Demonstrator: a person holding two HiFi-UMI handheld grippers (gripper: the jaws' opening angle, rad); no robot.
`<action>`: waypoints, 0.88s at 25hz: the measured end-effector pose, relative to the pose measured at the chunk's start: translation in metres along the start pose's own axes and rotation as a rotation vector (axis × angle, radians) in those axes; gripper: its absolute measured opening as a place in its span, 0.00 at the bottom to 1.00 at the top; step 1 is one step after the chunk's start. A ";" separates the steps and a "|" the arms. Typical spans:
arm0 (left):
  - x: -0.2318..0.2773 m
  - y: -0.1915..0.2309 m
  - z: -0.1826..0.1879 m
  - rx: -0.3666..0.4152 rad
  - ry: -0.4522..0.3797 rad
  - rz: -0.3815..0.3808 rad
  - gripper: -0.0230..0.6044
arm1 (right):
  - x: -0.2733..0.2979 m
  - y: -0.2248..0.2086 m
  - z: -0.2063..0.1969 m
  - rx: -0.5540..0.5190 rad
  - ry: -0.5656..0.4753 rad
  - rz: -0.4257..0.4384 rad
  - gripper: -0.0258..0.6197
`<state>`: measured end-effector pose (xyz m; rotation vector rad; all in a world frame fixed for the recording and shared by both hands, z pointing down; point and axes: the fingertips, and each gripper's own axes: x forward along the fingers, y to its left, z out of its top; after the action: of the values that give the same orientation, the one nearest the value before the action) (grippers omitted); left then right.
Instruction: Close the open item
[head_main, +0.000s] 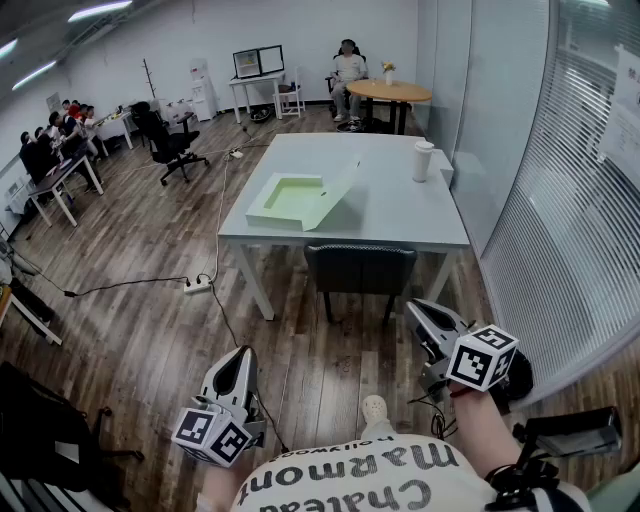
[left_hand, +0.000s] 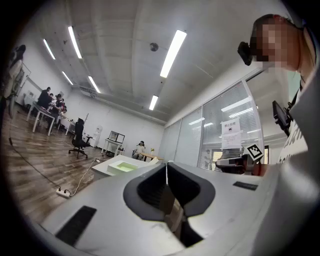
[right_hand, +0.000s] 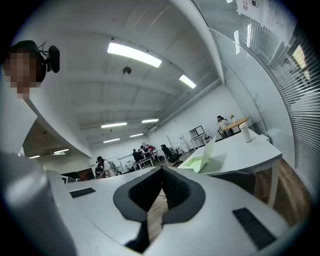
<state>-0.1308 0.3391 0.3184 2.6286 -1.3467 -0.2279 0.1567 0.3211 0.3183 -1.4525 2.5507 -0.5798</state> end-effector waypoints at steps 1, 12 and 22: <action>0.001 0.000 0.001 0.002 -0.003 0.000 0.04 | 0.001 0.000 0.002 -0.005 -0.002 0.003 0.03; 0.008 0.008 -0.003 0.015 -0.002 0.017 0.04 | 0.013 -0.009 -0.001 -0.006 0.002 0.013 0.03; 0.064 0.031 0.005 -0.034 -0.056 0.074 0.03 | 0.053 -0.057 0.037 0.111 -0.074 0.062 0.03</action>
<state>-0.1196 0.2689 0.3176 2.5574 -1.4416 -0.3124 0.1858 0.2402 0.3104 -1.3280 2.4560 -0.6354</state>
